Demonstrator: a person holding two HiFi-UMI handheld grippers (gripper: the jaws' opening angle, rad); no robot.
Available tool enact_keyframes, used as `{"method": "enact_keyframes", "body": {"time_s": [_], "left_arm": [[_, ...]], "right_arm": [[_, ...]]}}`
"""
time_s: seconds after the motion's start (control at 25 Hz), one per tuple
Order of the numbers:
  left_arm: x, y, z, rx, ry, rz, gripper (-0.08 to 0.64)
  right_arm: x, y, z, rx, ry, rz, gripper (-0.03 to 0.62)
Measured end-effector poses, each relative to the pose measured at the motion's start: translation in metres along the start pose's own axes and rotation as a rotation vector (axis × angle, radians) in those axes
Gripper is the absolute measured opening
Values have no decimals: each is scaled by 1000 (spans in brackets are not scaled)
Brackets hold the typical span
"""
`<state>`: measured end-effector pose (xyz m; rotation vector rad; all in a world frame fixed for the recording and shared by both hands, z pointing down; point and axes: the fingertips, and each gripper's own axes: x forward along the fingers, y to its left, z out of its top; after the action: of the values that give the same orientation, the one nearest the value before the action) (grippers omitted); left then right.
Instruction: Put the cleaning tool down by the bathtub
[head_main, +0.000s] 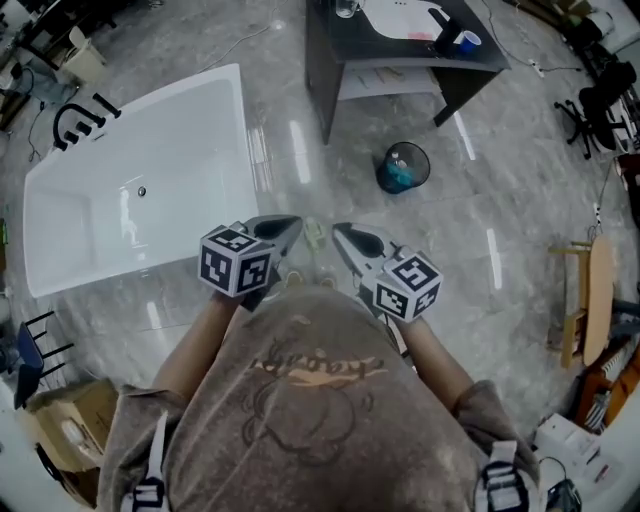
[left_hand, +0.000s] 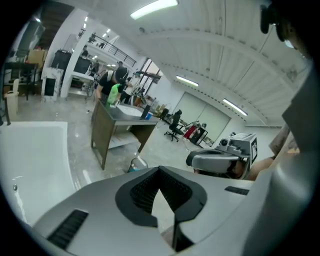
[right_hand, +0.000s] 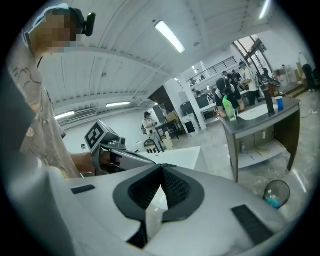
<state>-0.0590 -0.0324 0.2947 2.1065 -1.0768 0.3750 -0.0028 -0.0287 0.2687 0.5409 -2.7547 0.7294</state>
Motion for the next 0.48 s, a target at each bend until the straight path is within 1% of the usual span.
{"method": "enact_keyframes", "body": {"time_s": [0.16, 0.2, 0.28, 0.4, 0.48], "left_arm": [[-28, -24, 38, 47, -170, -72, 2], [-34, -30, 47, 73, -220, -85, 2], [-44, -38, 63, 151, -303, -91, 2], [-52, -46, 78, 267, -365, -68, 2], [-53, -47, 81, 306, -384, -70, 2]], "right_arm": [[-11, 18, 33, -48, -78, 35, 0], [-14, 20, 40, -60, -97, 37, 0], [-18, 22, 52, -91, -129, 35, 0], [-20, 23, 66, -128, -173, 32, 0], [-19, 24, 72, -133, -193, 40, 0]]}}
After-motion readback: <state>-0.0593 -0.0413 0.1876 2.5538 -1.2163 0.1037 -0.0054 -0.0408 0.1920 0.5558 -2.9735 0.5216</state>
